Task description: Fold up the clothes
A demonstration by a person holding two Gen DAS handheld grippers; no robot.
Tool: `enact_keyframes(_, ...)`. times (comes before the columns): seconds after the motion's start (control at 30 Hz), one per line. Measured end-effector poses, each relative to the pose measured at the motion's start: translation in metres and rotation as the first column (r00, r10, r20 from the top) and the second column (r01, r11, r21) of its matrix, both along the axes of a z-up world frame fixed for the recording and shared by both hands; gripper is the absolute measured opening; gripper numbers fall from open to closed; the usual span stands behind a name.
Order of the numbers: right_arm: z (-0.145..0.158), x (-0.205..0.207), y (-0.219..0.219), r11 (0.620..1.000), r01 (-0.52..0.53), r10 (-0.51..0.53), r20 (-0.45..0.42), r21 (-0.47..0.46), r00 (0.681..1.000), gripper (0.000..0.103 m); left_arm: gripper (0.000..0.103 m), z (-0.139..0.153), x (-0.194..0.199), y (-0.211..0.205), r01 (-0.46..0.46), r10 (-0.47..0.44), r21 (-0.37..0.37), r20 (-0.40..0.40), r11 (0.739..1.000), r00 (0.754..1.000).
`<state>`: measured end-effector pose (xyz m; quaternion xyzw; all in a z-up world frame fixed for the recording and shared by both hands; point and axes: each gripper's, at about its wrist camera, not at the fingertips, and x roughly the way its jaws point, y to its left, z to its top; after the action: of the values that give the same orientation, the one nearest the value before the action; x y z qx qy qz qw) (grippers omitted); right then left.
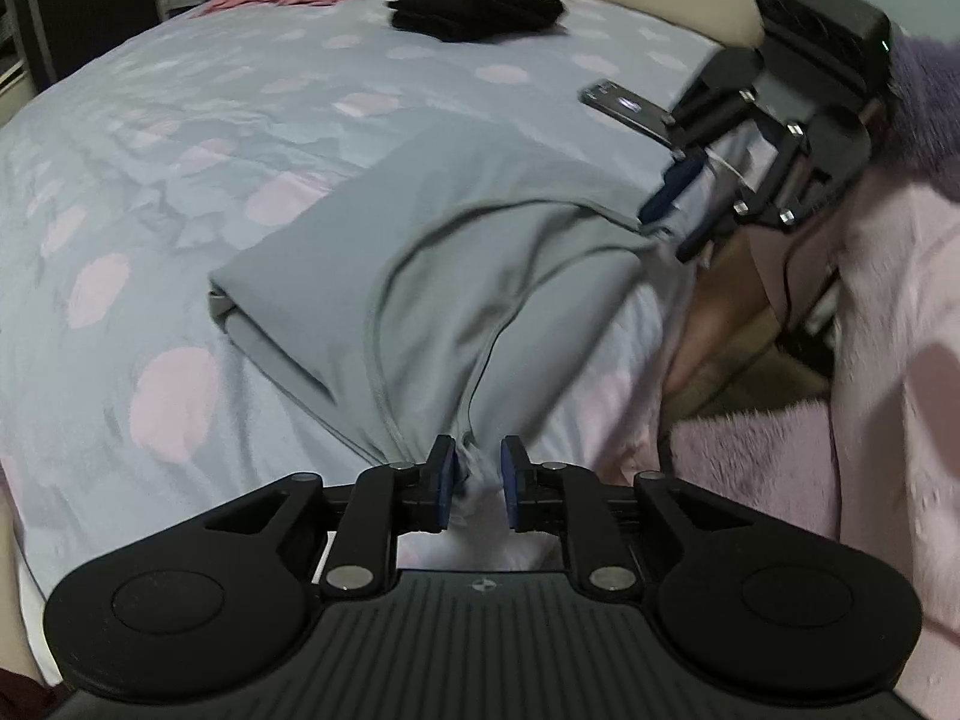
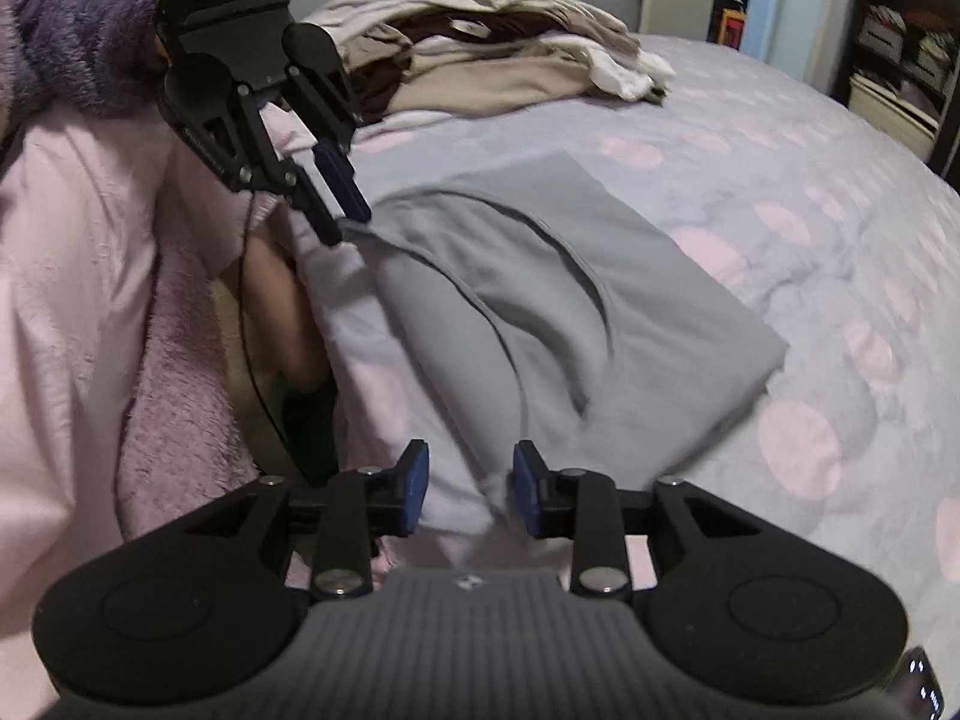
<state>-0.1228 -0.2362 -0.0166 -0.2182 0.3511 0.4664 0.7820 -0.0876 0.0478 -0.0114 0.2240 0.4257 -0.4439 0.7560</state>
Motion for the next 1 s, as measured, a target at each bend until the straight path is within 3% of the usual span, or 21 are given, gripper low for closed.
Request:
enact_keyframes(0.1,0.006,-0.007,0.011,1.0,-0.024,0.024,0.036,0.008,0.999,0.038,0.02,0.005,-0.013,-0.007,0.06,-0.06,0.014,0.015,0.998,0.998)
enact_keyframes(0.27,0.0,-0.006,0.033,0.999,0.025,-0.019,0.131,-0.048,0.991,0.04,0.021,0.011,-0.027,-0.026,0.075,-0.077,0.02,0.148,0.997,0.986)
enact_keyframes(0.37,-0.01,0.003,0.039,0.995,0.053,-0.04,0.144,-0.085,0.989,0.037,0.021,0.007,-0.024,-0.04,0.056,-0.066,0.049,0.215,0.997,0.974)
enact_keyframes(0.47,-0.021,0.013,0.039,0.99,0.076,-0.059,0.141,-0.121,0.988,0.031,0.021,-0.005,-0.017,-0.052,0.066,-0.087,0.096,0.227,0.993,0.97)
enact_keyframes(0.6,-0.029,0.023,0.036,0.991,0.078,-0.068,0.088,-0.108,0.994,0.017,0.021,-0.021,-0.015,-0.058,0.082,-0.125,0.169,0.266,0.982,0.956)
enact_keyframes(0.77,-0.02,0.032,0.021,0.992,0.121,-0.121,-0.014,-0.025,0.993,0.005,0.011,-0.023,-0.008,-0.054,0.08,-0.114,0.144,0.243,0.986,0.963)
enact_keyframes(0.87,-0.012,0.036,0.008,0.987,0.156,-0.152,-0.085,0.038,0.985,0.004,0.003,-0.014,-0.004,-0.047,0.076,-0.096,0.102,0.215,0.992,0.972)
enact_keyframes(1.0,-0.011,0.035,0.004,0.984,0.158,-0.145,-0.15,0.082,0.978,0.004,0.002,0.0,-0.004,-0.037,0.068,-0.074,0.039,0.184,0.997,0.98)
